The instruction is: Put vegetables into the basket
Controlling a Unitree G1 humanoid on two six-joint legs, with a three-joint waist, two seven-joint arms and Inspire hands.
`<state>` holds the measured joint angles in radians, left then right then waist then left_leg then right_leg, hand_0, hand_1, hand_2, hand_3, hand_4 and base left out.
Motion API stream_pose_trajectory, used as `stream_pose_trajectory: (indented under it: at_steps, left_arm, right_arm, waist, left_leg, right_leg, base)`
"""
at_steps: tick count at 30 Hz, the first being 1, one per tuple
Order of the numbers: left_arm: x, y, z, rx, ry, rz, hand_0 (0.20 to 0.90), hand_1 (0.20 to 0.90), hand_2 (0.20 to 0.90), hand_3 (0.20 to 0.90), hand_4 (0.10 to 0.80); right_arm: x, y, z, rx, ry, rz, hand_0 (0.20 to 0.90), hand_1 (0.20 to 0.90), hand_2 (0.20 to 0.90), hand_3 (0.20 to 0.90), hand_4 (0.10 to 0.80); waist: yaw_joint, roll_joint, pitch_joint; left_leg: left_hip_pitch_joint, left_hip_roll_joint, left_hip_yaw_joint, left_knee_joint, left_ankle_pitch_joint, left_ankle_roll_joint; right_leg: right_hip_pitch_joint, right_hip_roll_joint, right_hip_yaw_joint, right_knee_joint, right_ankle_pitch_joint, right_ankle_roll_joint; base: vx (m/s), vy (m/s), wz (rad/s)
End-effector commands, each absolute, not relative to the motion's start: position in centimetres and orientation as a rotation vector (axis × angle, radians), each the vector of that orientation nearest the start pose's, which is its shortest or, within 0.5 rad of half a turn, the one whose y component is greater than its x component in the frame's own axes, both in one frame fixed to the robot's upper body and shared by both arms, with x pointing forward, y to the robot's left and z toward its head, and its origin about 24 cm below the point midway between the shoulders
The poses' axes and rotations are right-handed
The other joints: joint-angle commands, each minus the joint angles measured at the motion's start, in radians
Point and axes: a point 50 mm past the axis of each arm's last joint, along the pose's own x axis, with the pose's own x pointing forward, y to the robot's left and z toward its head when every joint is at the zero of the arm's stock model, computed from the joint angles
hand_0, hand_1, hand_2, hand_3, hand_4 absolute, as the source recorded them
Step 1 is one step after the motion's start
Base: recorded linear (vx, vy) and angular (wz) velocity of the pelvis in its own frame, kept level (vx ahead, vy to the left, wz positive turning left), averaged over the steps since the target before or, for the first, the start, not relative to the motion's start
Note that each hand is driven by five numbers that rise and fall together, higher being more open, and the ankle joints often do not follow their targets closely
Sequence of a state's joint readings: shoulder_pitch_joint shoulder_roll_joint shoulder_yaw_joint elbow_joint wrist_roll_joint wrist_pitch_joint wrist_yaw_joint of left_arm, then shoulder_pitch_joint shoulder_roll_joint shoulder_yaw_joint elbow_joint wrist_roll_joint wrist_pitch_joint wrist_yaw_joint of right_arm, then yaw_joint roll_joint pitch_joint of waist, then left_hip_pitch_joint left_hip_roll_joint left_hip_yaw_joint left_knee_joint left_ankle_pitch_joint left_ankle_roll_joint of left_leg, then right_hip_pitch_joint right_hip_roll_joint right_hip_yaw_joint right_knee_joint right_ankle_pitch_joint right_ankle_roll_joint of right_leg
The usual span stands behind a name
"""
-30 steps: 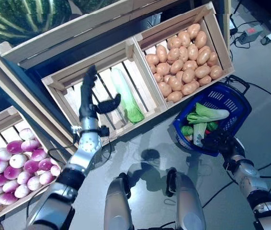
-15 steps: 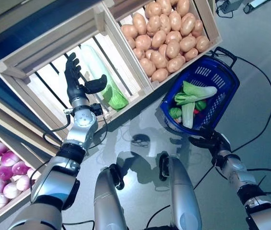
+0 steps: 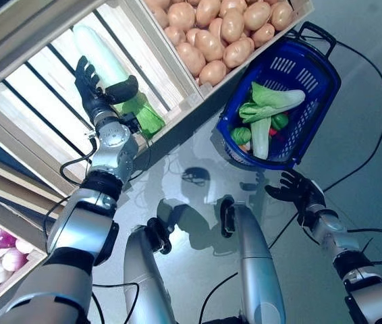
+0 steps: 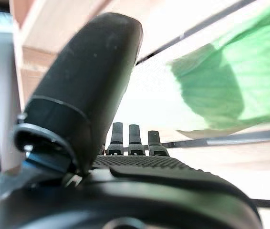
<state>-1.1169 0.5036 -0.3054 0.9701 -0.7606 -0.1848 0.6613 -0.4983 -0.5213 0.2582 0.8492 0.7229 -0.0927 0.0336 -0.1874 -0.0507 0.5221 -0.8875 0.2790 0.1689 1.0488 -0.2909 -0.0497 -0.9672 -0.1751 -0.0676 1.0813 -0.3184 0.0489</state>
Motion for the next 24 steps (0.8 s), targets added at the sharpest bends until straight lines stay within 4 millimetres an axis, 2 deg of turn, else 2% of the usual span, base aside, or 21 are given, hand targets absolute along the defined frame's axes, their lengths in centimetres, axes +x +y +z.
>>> stream_pose_trajectory:
  at_steps: [1, 6, 11, 18, 21, 22, 23, 24]
  left_arm:
    - [40.7, 22.8, 26.9, -0.206, -0.359, 0.593, 0.900, 0.900, 0.900, 0.900, 0.800]
    - [41.1, 22.8, 26.2, -0.178, -0.299, 0.572, 0.900, 0.900, 0.900, 0.900, 0.800]
    - [41.4, 23.6, 23.7, -0.147, -0.161, 0.614, 0.900, 0.900, 0.900, 0.900, 0.800]
    - [41.7, 23.4, 20.8, -0.048, 0.010, 0.503, 0.900, 0.900, 0.900, 0.900, 0.800]
    - [41.7, 23.5, 20.4, -0.058, 0.008, 0.438, 0.900, 0.900, 0.900, 0.900, 0.800]
    - [41.7, 23.5, 20.4, -0.063, -0.004, 0.432, 0.432, 0.432, 0.432, 0.432, 0.488]
    - [41.7, 23.5, 20.4, -0.070, -0.014, 0.417, 0.300, 0.300, 0.300, 0.300, 0.400]
    - [41.7, 23.4, 20.4, -0.075, -0.019, 0.405, 0.300, 0.300, 0.300, 0.300, 0.400]
  right_arm:
    - [33.6, -27.2, 5.8, 0.105, 0.098, -0.143, 0.900, 0.900, 0.900, 0.900, 0.800]
    - [33.7, -27.6, 6.1, 0.109, 0.078, -0.156, 0.900, 0.900, 0.900, 0.900, 0.800]
    - [33.8, -27.4, 6.1, 0.134, 0.081, -0.158, 0.900, 0.900, 0.900, 0.900, 0.800]
    - [34.4, -27.0, 6.6, 0.140, 0.081, -0.159, 0.900, 0.900, 0.900, 0.900, 0.800]
    - [34.2, -27.3, 6.6, 0.138, 0.080, -0.161, 0.900, 0.900, 0.900, 0.900, 0.800]
    - [34.2, -27.4, 6.6, 0.136, 0.080, -0.161, 0.900, 0.900, 0.900, 0.900, 0.800]
    - [34.1, -27.4, 6.5, 0.134, 0.081, -0.161, 0.900, 0.900, 0.900, 0.900, 0.800]
    - [34.1, -27.5, 6.5, 0.133, 0.080, -0.163, 0.900, 0.900, 0.900, 0.900, 0.800]
  waist:
    - [-0.019, -0.017, -0.002]
    - [-0.025, -0.018, -0.002]
    - [-0.023, -0.018, -0.002]
    - [-0.020, -0.013, -0.002]
    - [-0.019, -0.010, -0.002]
    - [-0.019, -0.009, -0.002]
    - [-0.018, -0.008, -0.002]
    - [-0.017, -0.007, -0.002]
  left_leg:
    - [0.007, -0.025, -0.006, 0.029, -0.096, 0.034]
    - [-0.029, -0.022, -0.007, 0.046, -0.101, 0.036]
    - [-0.045, -0.025, -0.009, 0.051, -0.100, 0.037]
    - [-0.046, -0.027, -0.005, 0.037, -0.091, 0.037]
    - [-0.033, -0.026, -0.001, 0.022, -0.086, 0.036]
    - [-0.028, -0.026, 0.000, 0.017, -0.085, 0.036]
    - [-0.023, -0.025, 0.000, 0.014, -0.084, 0.035]
    - [-0.020, -0.025, 0.001, 0.012, -0.084, 0.035]
  right_leg:
    - [0.059, -0.012, 0.020, -0.068, 0.052, 0.000]
    - [0.023, -0.005, 0.018, -0.051, 0.049, -0.002]
    - [0.009, -0.002, 0.014, -0.047, 0.047, -0.002]
    - [0.007, -0.001, 0.008, -0.053, 0.051, -0.001]
    - [0.018, 0.000, 0.007, -0.063, 0.052, 0.000]
    - [0.021, 0.000, 0.006, -0.066, 0.053, 0.000]
    - [0.026, 0.000, 0.005, -0.069, 0.053, 0.000]
    - [0.029, 0.000, 0.005, -0.070, 0.053, 0.000]
  base:
    - [0.000, 0.000, 0.00]
    - [-0.021, -0.006, -0.01]
    - [0.000, 0.000, 0.00]
    - [0.000, 0.000, 0.00]
    - [0.000, 0.000, 0.00]
    - [0.000, 0.000, 0.00]
    - [0.000, 0.000, 0.00]
    - [0.000, 0.000, 0.00]
